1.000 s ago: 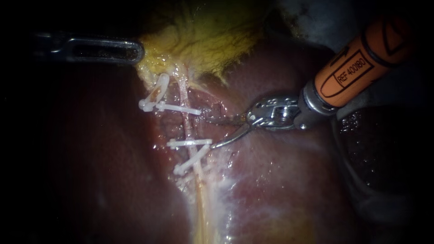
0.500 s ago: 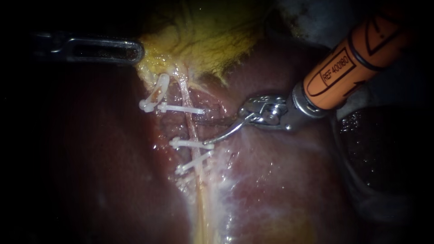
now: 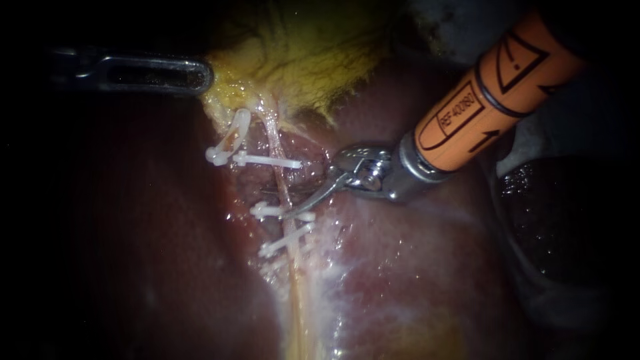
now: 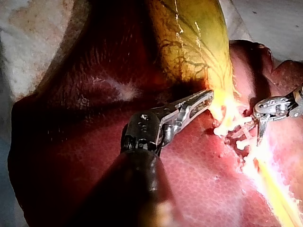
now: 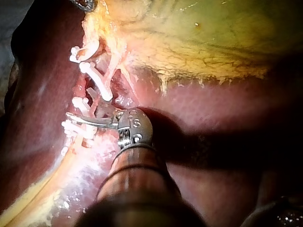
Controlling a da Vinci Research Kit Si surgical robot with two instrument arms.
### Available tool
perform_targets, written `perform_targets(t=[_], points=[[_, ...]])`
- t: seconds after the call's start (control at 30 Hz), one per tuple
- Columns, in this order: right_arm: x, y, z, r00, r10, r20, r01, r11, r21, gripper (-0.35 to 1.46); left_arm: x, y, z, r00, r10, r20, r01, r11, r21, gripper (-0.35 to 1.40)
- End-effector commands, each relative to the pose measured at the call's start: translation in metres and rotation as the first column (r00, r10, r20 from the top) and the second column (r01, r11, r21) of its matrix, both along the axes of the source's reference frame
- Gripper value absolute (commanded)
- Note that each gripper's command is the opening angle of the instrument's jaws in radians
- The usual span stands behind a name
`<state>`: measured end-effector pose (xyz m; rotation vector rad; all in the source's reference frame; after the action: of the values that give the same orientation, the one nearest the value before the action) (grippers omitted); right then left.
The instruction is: Go to the cutting position right tube
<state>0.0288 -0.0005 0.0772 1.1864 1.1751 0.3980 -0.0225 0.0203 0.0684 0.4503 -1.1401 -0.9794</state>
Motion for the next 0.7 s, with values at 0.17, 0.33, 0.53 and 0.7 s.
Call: perform_targets(t=[0.17,0.33,0.53,0.7], points=[[0.0014,-0.0004,-0.0005,0.9988,0.003,-0.049,-0.002,1.000,0.019,0.95,0.0000,0.0000,0.0000,1.0000,0.000,0.000,0.000,1.000,0.000,-0.35],[0.0021,-0.0005,-0.0008,0.9967,0.021,-0.079,-0.019,0.999,0.037,0.92,0.0000,0.0000,0.0000,1.0000,0.000,0.000,0.000,1.000,0.000,-0.35],[0.0023,-0.0002,-0.0010,0.9914,0.049,-0.122,-0.041,0.997,0.066,0.80,0.0000,0.0000,0.0000,1.0000,0.000,0.000,0.000,1.000,0.000,-0.35],[0.0022,0.0003,-0.0021,0.9904,0.052,-0.128,-0.042,0.996,0.076,0.75,0.0000,0.0000,0.0000,1.0000,0.000,0.000,0.000,1.000,0.000,-0.35]])
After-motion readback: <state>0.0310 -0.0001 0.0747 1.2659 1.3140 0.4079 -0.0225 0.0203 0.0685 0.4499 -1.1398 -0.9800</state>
